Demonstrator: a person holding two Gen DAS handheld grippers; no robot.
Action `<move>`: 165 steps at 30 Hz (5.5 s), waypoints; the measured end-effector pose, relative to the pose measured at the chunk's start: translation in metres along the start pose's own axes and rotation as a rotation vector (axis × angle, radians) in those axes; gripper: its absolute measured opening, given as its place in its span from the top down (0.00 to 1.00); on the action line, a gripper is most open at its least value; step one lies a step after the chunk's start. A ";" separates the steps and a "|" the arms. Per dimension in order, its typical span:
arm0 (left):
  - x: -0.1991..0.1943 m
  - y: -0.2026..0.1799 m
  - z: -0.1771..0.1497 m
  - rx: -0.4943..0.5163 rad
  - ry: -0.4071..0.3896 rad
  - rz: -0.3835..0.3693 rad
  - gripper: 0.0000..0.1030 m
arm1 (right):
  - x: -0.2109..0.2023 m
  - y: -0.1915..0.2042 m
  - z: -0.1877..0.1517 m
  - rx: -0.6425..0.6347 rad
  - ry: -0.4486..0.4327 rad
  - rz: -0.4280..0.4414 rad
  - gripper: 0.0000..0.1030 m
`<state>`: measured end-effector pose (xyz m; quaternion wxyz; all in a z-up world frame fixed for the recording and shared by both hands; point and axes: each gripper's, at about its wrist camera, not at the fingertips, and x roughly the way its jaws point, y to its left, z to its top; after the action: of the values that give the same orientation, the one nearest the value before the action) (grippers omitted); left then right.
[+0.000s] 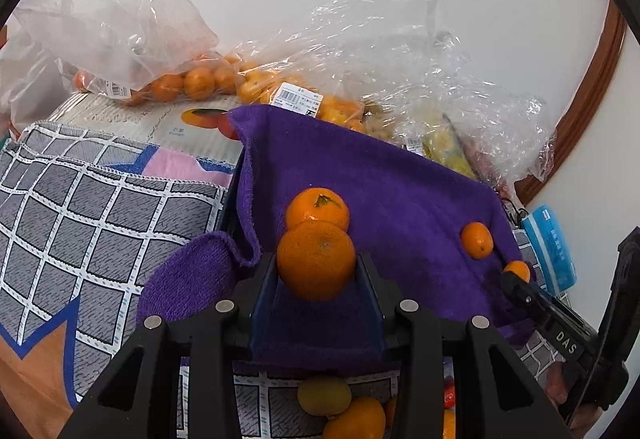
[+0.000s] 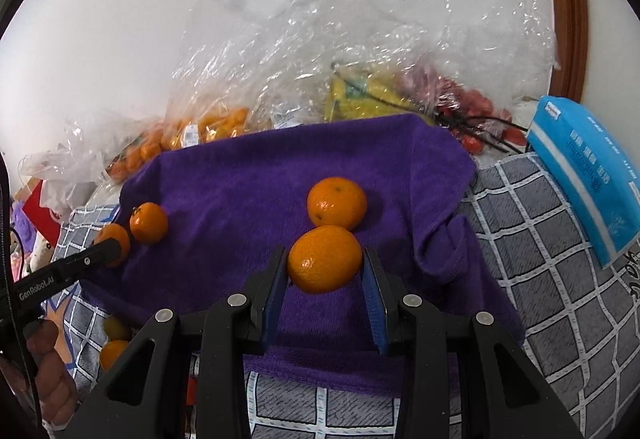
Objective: Organize fruits
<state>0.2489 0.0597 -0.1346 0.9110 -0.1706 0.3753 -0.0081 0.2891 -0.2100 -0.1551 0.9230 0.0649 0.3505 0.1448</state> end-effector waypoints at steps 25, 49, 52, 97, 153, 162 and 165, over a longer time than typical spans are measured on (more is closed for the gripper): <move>-0.003 -0.008 -0.002 0.039 -0.026 -0.007 0.54 | -0.003 0.006 0.000 -0.036 -0.026 -0.062 0.48; -0.052 -0.035 -0.002 0.115 -0.153 -0.005 0.54 | -0.079 0.041 -0.009 -0.108 -0.144 -0.023 0.48; -0.071 -0.043 -0.003 0.151 -0.149 -0.012 0.54 | -0.104 0.048 -0.014 -0.132 -0.181 -0.050 0.48; -0.091 0.035 -0.081 0.161 0.095 0.160 0.54 | -0.082 0.092 -0.090 -0.105 0.049 0.049 0.55; -0.091 0.013 -0.104 0.207 0.111 0.119 0.46 | -0.096 0.021 -0.114 -0.053 0.023 -0.058 0.69; -0.074 -0.031 -0.104 0.221 0.143 0.037 0.53 | -0.103 -0.003 -0.117 -0.015 -0.006 -0.075 0.69; -0.067 -0.035 -0.103 0.194 0.151 0.012 0.57 | -0.102 -0.007 -0.119 -0.003 0.001 -0.058 0.69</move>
<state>0.1338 0.0050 -0.1458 0.8925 -0.0781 0.4412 -0.0517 0.1386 -0.2459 -0.1815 0.9269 0.0530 0.3522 0.1183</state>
